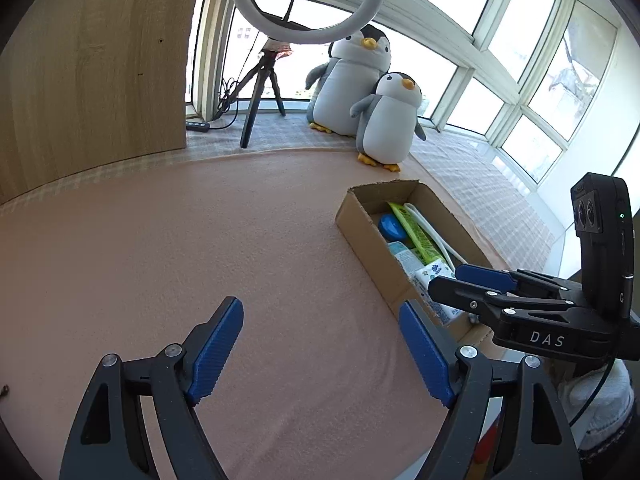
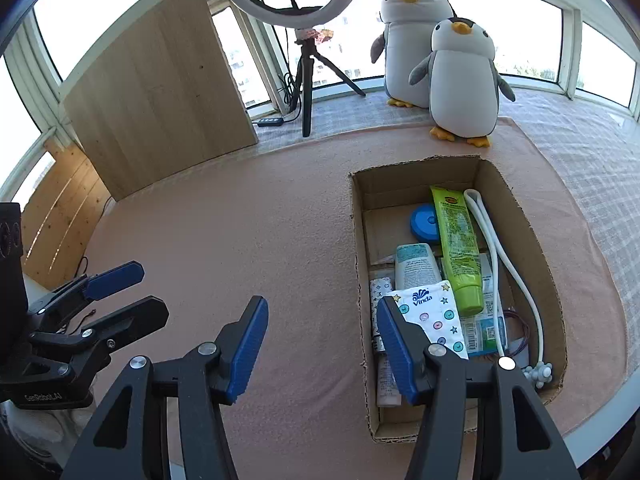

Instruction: Organize objects

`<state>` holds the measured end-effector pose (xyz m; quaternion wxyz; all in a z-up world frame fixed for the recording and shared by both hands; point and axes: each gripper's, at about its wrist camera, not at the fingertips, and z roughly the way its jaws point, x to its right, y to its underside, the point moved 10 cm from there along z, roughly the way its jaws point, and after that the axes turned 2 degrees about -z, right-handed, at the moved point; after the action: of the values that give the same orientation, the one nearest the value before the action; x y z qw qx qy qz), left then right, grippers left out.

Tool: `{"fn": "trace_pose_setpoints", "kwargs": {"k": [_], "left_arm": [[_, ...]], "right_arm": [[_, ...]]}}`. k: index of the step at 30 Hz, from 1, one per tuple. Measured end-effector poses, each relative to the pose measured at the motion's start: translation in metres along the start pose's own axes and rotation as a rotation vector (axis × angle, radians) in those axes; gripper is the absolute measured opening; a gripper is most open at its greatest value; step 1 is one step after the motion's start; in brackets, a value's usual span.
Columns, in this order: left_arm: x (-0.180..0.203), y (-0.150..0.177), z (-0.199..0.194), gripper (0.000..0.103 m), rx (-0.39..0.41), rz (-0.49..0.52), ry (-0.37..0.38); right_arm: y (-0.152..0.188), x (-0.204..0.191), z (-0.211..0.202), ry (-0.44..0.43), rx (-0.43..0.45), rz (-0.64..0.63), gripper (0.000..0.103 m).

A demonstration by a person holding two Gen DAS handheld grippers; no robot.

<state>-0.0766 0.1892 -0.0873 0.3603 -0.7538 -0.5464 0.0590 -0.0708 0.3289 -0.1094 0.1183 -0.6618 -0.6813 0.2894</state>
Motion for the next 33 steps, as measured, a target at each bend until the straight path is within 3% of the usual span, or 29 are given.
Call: {"fn": "trace_pose_setpoints", "kwargs": {"k": [18,33], "left_arm": [[-0.078,0.027,-0.057,0.086,0.028,-0.077,-0.158],[-0.133,0.045,-0.082,0.088,0.029,-0.169,-0.262]], "right_arm": [[0.004,-0.085,0.007,-0.074,0.044,-0.105,0.053],[0.010,-0.116,0.011,-0.078,0.036,-0.117,0.053]]}}
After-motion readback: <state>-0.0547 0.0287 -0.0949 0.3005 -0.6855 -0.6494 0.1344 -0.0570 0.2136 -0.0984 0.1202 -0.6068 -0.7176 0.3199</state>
